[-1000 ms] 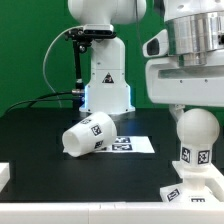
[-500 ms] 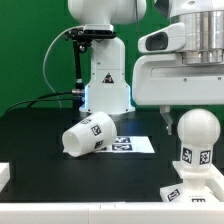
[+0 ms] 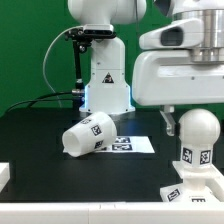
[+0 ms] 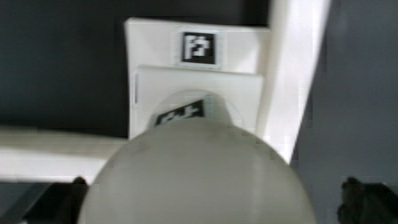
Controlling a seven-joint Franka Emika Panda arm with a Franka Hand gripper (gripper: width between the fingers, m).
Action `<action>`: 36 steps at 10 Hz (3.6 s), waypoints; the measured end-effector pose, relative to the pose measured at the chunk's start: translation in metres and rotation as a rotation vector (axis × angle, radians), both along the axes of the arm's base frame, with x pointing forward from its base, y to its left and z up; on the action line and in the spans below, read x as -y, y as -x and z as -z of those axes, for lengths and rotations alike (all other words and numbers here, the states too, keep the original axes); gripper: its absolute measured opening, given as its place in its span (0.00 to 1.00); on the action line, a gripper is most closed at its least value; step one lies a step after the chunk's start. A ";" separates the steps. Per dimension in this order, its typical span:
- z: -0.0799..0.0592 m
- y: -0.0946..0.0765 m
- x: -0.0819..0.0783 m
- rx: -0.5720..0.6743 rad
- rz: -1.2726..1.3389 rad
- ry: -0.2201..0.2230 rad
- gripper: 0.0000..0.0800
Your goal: Assemble lamp
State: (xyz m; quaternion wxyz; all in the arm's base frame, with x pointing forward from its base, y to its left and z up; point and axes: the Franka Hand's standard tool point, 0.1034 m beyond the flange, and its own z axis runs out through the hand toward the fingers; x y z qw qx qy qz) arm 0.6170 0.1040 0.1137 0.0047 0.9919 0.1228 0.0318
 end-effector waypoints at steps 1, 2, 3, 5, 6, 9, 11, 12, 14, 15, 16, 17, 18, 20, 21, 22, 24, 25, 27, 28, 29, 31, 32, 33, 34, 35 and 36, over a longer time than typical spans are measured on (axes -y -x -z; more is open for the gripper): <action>0.000 -0.001 0.003 0.002 -0.045 0.008 0.87; 0.000 -0.001 0.006 0.001 -0.116 0.019 0.87; 0.000 -0.001 0.006 0.001 -0.160 0.024 0.87; 0.001 -0.003 0.007 0.015 -0.220 0.044 0.87; 0.001 -0.003 0.007 0.015 -0.196 0.042 0.87; 0.001 -0.003 0.007 0.017 -0.100 0.035 0.72; 0.001 -0.003 0.007 0.019 0.074 0.022 0.72; 0.000 -0.006 0.006 0.038 0.177 0.016 0.72; 0.001 -0.006 0.009 0.066 0.452 -0.005 0.72; 0.001 -0.005 0.009 0.066 0.571 -0.015 0.72; 0.002 -0.004 0.011 0.060 0.732 -0.026 0.72; 0.002 -0.003 0.013 0.050 0.863 -0.046 0.72; 0.002 -0.003 0.014 0.041 0.992 -0.073 0.72; 0.002 -0.003 0.013 0.039 1.149 -0.090 0.72; 0.002 -0.003 0.013 0.040 1.179 -0.092 0.72; 0.002 -0.002 0.013 0.042 1.206 -0.093 0.72; 0.003 -0.002 0.013 0.041 1.198 -0.092 0.72; 0.003 -0.002 0.013 0.041 1.198 -0.092 0.84; -0.004 -0.003 0.010 0.042 1.192 -0.100 0.87; -0.023 -0.006 0.007 0.041 1.165 -0.116 0.87; -0.044 -0.006 0.006 0.035 1.131 -0.130 0.87; -0.050 -0.006 0.006 0.036 1.124 -0.136 0.87; -0.048 -0.006 0.006 0.034 1.124 -0.133 0.87; -0.048 -0.006 0.006 0.034 1.124 -0.133 0.87; -0.048 -0.006 0.006 0.034 1.124 -0.133 0.87; -0.048 -0.005 0.007 0.033 1.110 -0.133 0.87; -0.048 0.003 0.016 0.025 1.065 -0.135 0.87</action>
Offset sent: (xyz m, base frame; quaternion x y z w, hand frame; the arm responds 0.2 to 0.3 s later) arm 0.0000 0.0000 0.0000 0.0000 0.0000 -0.1296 0.9916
